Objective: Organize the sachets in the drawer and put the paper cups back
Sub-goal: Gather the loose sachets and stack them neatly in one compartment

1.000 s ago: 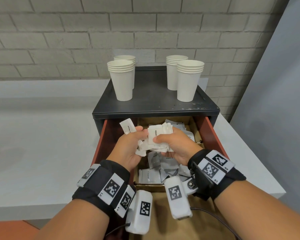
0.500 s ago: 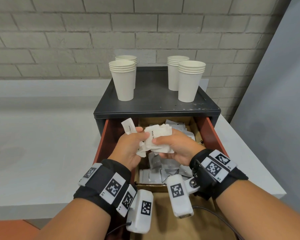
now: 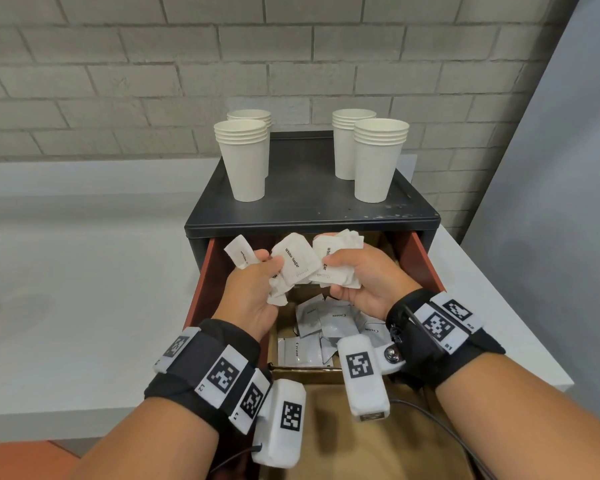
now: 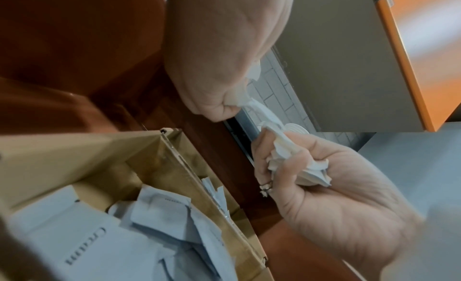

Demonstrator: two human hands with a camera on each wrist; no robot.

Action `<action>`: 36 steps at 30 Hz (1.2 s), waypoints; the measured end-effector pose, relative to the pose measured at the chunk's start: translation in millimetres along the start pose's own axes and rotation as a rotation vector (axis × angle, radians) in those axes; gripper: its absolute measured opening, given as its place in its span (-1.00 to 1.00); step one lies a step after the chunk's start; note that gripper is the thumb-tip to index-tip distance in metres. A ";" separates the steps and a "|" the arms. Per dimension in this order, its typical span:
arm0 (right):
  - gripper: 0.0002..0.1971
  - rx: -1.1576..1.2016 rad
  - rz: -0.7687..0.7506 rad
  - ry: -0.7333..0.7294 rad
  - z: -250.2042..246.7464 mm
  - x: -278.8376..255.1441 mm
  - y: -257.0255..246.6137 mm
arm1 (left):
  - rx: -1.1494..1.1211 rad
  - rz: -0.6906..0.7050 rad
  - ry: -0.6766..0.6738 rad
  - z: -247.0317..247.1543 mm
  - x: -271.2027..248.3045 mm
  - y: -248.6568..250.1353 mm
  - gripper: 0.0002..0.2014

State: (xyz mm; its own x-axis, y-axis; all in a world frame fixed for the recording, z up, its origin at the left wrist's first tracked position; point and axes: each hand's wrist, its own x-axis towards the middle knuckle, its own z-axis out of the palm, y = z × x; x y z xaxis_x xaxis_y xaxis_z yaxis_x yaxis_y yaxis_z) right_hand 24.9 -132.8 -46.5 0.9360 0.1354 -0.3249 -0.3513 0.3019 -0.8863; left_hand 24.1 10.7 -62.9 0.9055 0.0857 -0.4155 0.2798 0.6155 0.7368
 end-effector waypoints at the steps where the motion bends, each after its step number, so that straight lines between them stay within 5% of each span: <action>1: -0.61 0.006 0.002 0.001 0.0 0.0 0.1 | -0.024 -0.006 -0.012 0.5 -1.0 0.0 -0.77; 10: -0.73 0.060 0.039 -0.017 -2.4 -3.1 -0.7 | 0.019 -0.049 -0.099 1.4 -6.2 -2.4 -0.78; 18: -0.83 -0.362 0.031 -0.182 2.6 -3.4 11.1 | 0.192 -0.004 -0.208 1.5 -8.9 -5.1 -0.81; 20: -0.76 -0.358 0.019 -0.138 2.5 -0.8 12.2 | 0.160 -0.055 -0.202 3.7 -9.3 -4.2 -0.94; 27: -0.68 -0.302 -0.107 0.108 -2.5 6.6 5.3 | 0.195 -0.202 -0.197 0.6 -6.1 0.9 -0.49; 36: -0.69 -0.301 -0.073 0.111 -3.3 7.5 4.4 | 0.347 -0.279 -0.224 3.2 -9.3 -1.3 -0.76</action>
State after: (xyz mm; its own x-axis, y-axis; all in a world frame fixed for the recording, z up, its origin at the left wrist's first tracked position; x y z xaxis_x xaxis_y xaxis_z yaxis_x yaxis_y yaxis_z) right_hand 30.4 -133.6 -54.0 0.9610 0.0146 -0.2761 -0.2763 0.0124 -0.9610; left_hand 16.3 6.7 -58.3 0.8167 -0.2387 -0.5254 0.5763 0.2906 0.7638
